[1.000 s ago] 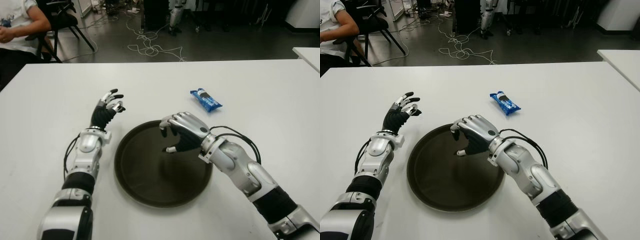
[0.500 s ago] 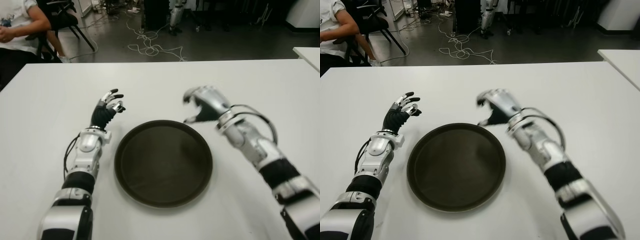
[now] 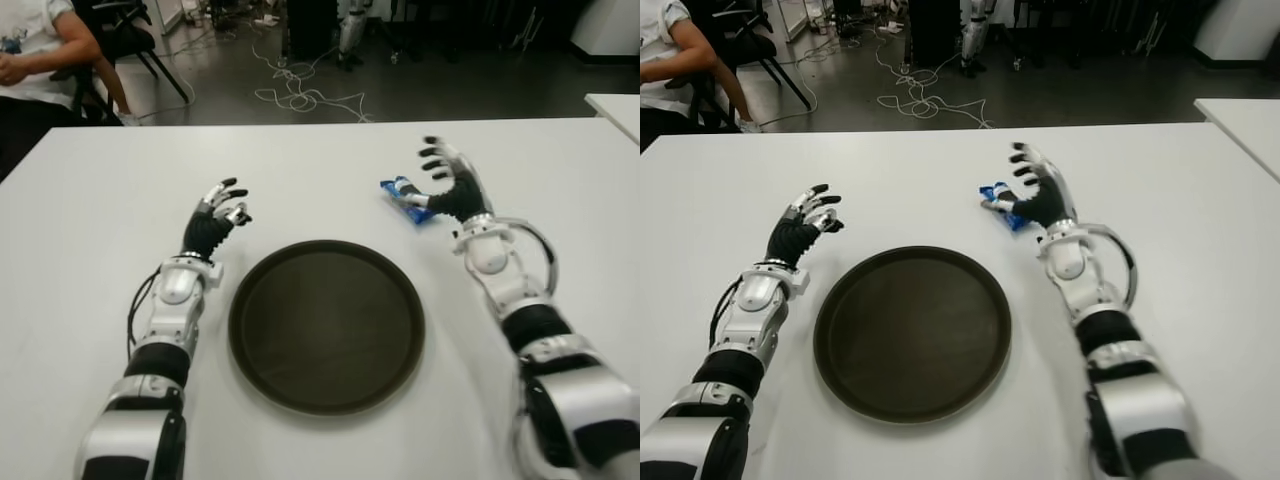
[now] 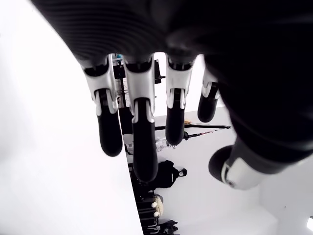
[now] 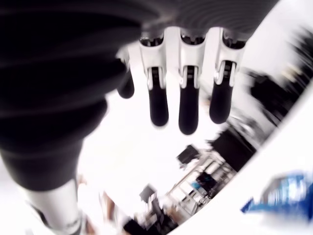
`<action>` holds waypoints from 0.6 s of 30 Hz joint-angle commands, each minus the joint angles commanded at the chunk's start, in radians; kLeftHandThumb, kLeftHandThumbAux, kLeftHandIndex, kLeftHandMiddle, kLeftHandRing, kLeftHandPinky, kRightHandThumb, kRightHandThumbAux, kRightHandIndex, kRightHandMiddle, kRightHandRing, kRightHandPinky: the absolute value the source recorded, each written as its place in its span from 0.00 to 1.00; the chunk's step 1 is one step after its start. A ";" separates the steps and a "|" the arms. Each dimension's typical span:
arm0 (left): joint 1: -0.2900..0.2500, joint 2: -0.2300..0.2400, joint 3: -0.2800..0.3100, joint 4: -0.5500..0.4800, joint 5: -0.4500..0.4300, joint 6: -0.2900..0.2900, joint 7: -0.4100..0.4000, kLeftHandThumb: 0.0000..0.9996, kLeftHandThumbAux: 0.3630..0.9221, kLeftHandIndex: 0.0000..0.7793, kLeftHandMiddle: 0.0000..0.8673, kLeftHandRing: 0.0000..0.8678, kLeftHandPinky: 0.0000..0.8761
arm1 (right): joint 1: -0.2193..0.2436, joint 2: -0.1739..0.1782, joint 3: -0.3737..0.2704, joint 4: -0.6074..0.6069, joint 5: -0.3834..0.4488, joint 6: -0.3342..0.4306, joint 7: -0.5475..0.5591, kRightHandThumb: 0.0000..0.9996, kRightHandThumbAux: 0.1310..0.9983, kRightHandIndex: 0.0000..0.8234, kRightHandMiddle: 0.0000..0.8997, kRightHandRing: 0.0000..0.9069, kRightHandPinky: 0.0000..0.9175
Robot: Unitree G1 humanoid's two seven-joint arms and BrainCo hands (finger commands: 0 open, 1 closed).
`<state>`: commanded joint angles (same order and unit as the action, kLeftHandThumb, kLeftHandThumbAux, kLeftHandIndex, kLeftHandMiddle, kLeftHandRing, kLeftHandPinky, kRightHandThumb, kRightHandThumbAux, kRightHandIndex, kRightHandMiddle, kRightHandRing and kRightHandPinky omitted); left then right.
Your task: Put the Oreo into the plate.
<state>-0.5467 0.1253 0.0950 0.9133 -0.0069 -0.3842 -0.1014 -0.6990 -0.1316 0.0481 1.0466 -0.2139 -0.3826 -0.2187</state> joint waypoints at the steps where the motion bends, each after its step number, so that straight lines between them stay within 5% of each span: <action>1: -0.002 -0.001 0.000 0.004 0.000 -0.002 0.000 1.00 0.50 0.19 0.28 0.52 0.42 | -0.003 -0.005 0.005 0.008 -0.007 -0.005 -0.004 0.00 0.76 0.21 0.28 0.29 0.30; 18: -0.011 -0.008 0.004 0.024 -0.006 -0.022 0.002 1.00 0.50 0.19 0.29 0.52 0.41 | -0.061 -0.048 0.123 0.157 -0.174 -0.001 -0.159 0.00 0.73 0.15 0.20 0.23 0.26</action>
<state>-0.5573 0.1177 0.0993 0.9377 -0.0133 -0.4064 -0.0995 -0.7601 -0.1800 0.1710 1.2035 -0.3879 -0.3840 -0.3773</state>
